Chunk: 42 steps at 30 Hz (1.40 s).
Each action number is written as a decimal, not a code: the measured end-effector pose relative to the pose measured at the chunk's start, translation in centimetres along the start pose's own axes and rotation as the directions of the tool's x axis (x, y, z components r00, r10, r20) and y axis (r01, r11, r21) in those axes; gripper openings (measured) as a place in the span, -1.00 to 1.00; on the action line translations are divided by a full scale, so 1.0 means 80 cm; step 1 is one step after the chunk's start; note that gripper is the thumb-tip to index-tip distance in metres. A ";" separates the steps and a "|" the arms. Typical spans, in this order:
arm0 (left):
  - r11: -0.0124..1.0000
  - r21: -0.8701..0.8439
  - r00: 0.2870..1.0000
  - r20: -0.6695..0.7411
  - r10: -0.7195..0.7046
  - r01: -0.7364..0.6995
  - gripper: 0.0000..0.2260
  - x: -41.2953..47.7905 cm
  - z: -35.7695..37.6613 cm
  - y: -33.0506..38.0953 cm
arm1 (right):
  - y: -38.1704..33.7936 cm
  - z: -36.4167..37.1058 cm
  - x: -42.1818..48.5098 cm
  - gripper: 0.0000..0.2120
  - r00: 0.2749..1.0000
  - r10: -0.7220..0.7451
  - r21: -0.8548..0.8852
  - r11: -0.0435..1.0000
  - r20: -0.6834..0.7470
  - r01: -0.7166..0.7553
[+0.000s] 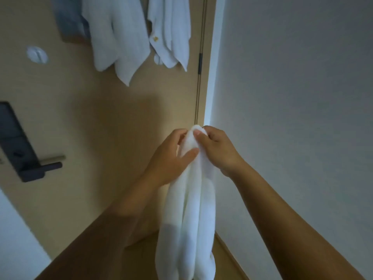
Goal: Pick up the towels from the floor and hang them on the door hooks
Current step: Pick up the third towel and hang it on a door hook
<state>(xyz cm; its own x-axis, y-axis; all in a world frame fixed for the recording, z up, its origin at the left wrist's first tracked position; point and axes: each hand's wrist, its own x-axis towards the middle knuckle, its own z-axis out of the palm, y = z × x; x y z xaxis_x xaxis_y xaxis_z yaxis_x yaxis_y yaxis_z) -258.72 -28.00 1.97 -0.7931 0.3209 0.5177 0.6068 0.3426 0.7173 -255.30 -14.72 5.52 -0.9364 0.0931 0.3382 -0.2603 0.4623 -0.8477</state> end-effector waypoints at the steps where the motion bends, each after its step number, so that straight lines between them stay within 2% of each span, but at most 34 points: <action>1: 0.999 0.032 1.000 0.007 -0.029 0.029 -0.61 -0.001 -0.012 -0.010 | -0.007 0.015 0.014 -0.75 1.000 -0.023 0.030 0.999 0.015 0.022; 5: 0.997 -0.010 0.992 -0.104 -0.073 0.072 -0.54 0.015 -0.068 -0.036 | -0.037 0.067 0.063 -0.73 0.988 -0.139 0.085 0.987 0.066 0.133; 7: 0.996 -0.021 0.978 -0.190 -0.089 0.087 -0.66 0.028 -0.099 -0.043 | -0.053 0.087 0.085 -0.76 0.978 -0.186 0.106 0.978 0.090 0.177; 11: 0.995 -0.032 0.944 -0.314 -0.101 0.095 -0.69 0.056 -0.154 -0.046 | -0.086 0.127 0.126 -0.81 0.942 -0.314 0.148 0.944 0.121 0.296; 14: 0.997 -0.026 0.924 -0.376 -0.071 0.066 -0.81 0.079 -0.192 -0.049 | -0.102 0.159 0.157 -0.92 0.931 -0.342 0.229 0.924 0.127 0.308; 16: 0.999 0.003 0.914 -0.403 -0.040 0.045 -0.91 0.095 -0.219 -0.052 | -0.112 0.179 0.172 -0.89 0.920 -0.370 0.330 0.891 0.128 0.312; 18: 1.000 0.021 0.901 -0.434 -0.008 0.019 -0.87 0.111 -0.246 -0.055 | -0.124 0.200 0.188 -0.84 0.893 -0.423 0.406 0.852 0.157 0.332; 21: 0.999 0.040 0.914 -0.406 0.030 -0.015 -0.86 0.138 -0.291 -0.049 | -0.149 0.228 0.219 -0.68 0.844 -0.458 0.515 0.813 0.280 0.270; 24: 0.998 0.056 0.939 -0.340 0.053 -0.036 -0.87 0.161 -0.341 -0.031 | -0.181 0.245 0.260 -0.61 0.822 -0.458 0.606 0.774 0.337 0.183; 28: 0.986 0.163 0.956 -0.293 0.018 0.032 -0.87 0.200 -0.399 -0.001 | -0.219 0.261 0.317 -0.48 0.751 -0.520 0.723 0.685 0.406 0.084; 30: 0.980 0.195 0.941 -0.335 0.040 0.027 -0.87 0.221 -0.420 0.006 | -0.234 0.270 0.345 -0.48 0.723 -0.541 0.731 0.679 0.429 0.074; 32: 0.966 0.257 0.916 -0.394 0.080 0.027 -0.87 0.238 -0.439 0.008 | -0.250 0.275 0.373 -0.59 0.731 -0.545 0.717 0.688 0.411 0.110; 34: 0.945 0.326 0.885 -0.450 0.119 0.038 -0.87 0.254 -0.456 0.004 | -0.265 0.274 0.399 -0.69 0.731 -0.567 0.686 0.703 0.380 0.188; 38: 0.916 0.395 0.828 -0.536 0.164 0.074 -0.83 0.284 -0.489 -0.012 | -0.290 0.273 0.443 -0.75 0.746 -0.601 0.562 0.737 0.288 0.377; 42: 0.932 0.357 0.809 -0.567 0.159 0.067 -0.84 0.311 -0.514 -0.027 | -0.316 0.279 0.484 -0.82 0.694 -0.692 0.454 0.692 0.198 0.561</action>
<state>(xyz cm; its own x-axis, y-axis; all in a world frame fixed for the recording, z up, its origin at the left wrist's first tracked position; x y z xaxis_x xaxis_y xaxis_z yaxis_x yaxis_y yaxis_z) -281.96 -57.09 32.49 -0.5747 -0.1865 0.7968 0.5306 0.6563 0.5364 -290.22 -42.47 30.97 -0.5163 -0.4298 0.7408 -0.8124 -0.0281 -0.5825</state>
